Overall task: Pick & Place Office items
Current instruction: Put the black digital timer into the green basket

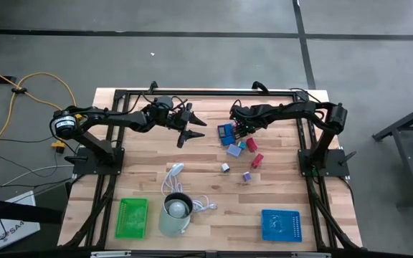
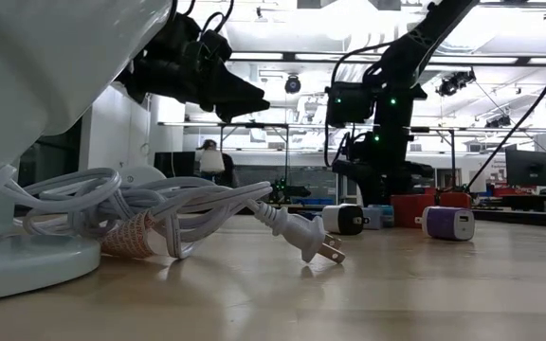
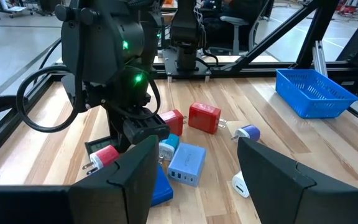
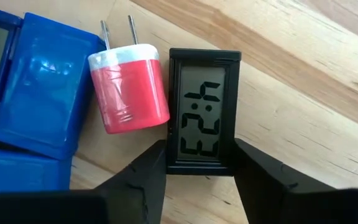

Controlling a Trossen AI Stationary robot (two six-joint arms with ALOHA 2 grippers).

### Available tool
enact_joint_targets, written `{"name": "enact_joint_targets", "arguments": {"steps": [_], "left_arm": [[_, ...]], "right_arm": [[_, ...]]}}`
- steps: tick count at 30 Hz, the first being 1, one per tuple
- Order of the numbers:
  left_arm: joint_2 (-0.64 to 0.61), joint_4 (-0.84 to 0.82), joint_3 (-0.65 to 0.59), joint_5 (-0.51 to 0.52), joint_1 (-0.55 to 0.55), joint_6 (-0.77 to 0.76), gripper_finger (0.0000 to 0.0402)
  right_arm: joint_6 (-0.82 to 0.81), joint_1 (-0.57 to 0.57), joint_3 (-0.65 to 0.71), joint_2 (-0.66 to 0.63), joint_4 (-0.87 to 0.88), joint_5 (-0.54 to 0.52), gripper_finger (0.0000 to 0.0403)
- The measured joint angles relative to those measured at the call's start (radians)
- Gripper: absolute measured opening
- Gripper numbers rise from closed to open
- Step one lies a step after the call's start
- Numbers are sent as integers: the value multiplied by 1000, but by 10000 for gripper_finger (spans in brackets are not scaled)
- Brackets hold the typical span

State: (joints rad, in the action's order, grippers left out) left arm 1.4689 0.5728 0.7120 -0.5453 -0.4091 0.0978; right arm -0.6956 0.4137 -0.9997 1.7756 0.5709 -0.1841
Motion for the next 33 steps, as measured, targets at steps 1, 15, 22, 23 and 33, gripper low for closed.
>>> {"name": "enact_joint_targets", "arguments": {"steps": [1,15,22,23,33], "left_arm": [[0,0,0,0,0,0,212],[0,0,0,0,0,0,212],[0,0,0,0,0,0,212],[0,0,0,0,0,0,212],[0,1,0,0,0,0,212]], "right_arm": [[0,0,0,0,0,0,151],[-11,0,0,0,0,-3,148],[-15,0,0,-13,16,-38,148],[-15,0,0,-21,23,-45,148],[36,-2,0,-176,77,-71,148]]}}
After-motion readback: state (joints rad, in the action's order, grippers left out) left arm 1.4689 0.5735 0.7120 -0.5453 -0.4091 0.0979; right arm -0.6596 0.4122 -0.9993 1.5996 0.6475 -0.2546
